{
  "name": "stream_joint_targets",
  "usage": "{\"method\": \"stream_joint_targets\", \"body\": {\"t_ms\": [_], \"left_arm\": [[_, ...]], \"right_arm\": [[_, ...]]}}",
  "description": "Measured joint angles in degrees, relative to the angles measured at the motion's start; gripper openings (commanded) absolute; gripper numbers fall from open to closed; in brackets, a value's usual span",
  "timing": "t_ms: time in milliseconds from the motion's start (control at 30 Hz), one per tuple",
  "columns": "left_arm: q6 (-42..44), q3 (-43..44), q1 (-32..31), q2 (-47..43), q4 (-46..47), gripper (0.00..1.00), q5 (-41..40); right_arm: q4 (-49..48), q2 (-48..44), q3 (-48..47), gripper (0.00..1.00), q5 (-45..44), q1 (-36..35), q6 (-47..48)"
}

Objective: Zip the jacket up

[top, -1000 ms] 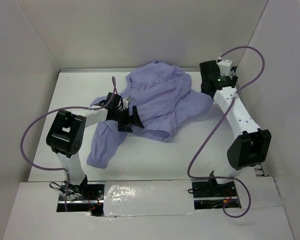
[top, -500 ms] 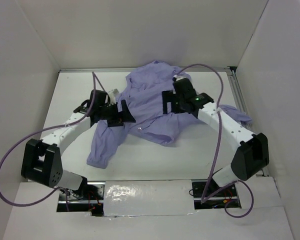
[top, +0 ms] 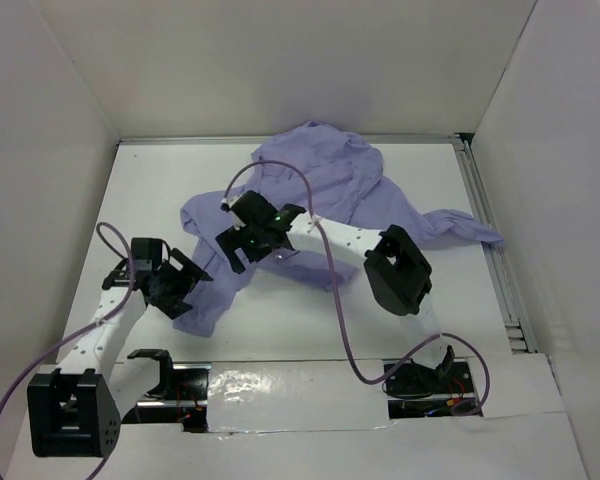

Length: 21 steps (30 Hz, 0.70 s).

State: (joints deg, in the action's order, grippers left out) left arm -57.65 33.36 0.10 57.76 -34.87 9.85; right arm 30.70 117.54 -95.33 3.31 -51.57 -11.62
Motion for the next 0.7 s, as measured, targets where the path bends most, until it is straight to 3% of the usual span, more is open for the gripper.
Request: {"method": "stream_joint_targets", "body": {"t_ms": [233,300,400,467,533,567,600,633,700], "left_arm": [[-2.5,-3.4,5.2,-0.3,0.2,0.99,-1.0],[-2.2,-4.0,6.1,1.3,0.7,0.99,-0.5],[-1.2,-4.9,7.0,3.0,1.9,0.95,0.1],[-0.7,-5.2,7.2,4.0,3.0,0.86,0.5],[-0.4,-5.6,7.2,4.8,4.0,0.80,0.9],[-0.2,-5.6,7.2,5.1,4.4,0.70,1.0],[0.0,-5.7,7.2,5.4,5.0,0.64,1.1],[0.3,-5.7,7.2,5.8,5.7,0.54,0.8],[0.5,-5.8,7.2,6.6,7.0,0.47,0.5]], "right_arm": [[-0.3,8.1,-8.0,1.00,0.0,-4.5,1.1],[-0.2,10.2,-9.4,0.93,-1.4,-4.8,0.1],[0.3,13.0,-10.7,0.62,-3.0,-4.5,-2.5],[0.5,14.0,-10.5,0.46,-4.1,-3.2,-4.7],[0.2,13.8,-10.0,0.39,-5.3,-1.4,-6.7],[-0.1,13.6,-9.6,0.18,-6.4,-0.4,-7.4],[-0.6,13.4,-9.0,0.04,-7.8,0.4,-7.8],[-0.9,13.1,-8.2,0.00,-8.9,1.1,-8.1],[-1.8,11.9,-5.8,0.00,-10.9,2.8,-9.2]]}}
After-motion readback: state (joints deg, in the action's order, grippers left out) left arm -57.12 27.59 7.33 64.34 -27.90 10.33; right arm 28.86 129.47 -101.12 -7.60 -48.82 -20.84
